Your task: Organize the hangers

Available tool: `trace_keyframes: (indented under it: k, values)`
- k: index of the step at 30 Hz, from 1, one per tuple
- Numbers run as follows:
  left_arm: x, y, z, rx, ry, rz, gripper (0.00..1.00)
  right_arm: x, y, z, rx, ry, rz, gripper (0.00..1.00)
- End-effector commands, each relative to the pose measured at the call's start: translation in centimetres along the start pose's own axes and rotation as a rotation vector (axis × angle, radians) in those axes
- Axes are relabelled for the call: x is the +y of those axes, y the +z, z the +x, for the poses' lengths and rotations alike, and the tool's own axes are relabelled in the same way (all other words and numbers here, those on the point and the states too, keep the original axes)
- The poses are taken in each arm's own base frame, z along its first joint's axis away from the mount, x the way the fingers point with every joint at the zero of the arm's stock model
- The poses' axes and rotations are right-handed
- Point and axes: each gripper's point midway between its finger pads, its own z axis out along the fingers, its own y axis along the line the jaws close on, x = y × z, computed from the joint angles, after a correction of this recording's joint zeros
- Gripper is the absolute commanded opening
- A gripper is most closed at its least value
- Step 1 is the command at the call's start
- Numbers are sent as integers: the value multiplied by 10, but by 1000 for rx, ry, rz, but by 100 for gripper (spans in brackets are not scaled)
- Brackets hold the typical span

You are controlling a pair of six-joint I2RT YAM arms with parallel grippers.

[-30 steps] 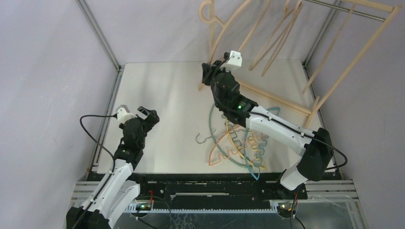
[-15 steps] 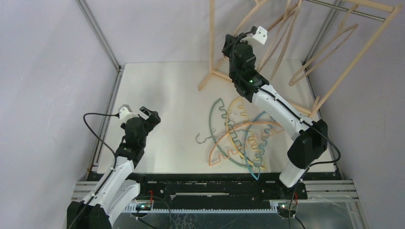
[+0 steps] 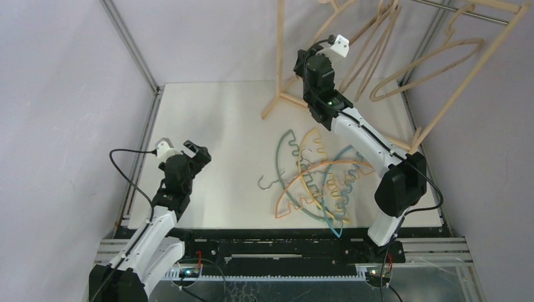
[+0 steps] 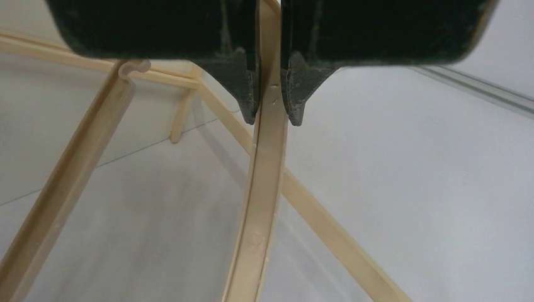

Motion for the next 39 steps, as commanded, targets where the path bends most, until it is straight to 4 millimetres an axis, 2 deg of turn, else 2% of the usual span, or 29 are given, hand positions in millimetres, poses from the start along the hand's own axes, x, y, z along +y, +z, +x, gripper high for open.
trace_keyframes:
  k: [1,11,21,26,30,32,39]
  values:
    - [-9,2,-11,-34,-6,31,100,-5,3,-34,-57,52,13,0]
    - [-9,3,-11,-32,-7,30,100,-20,-6,-58,-87,71,36,0]
    - [-10,3,-11,-32,-8,31,100,-36,-21,-85,-108,-37,145,0]
    - [-9,2,-11,-33,-9,32,100,-39,-24,-91,-97,-87,186,0]
    - [-9,2,-12,-37,-8,32,100,-39,-26,-93,-82,-112,217,0]
    - [-9,2,-12,-35,-8,32,100,-32,-26,-100,-80,-114,216,0]
    - [-8,2,-12,-37,-3,27,99,-19,-24,-100,-83,-99,199,0]
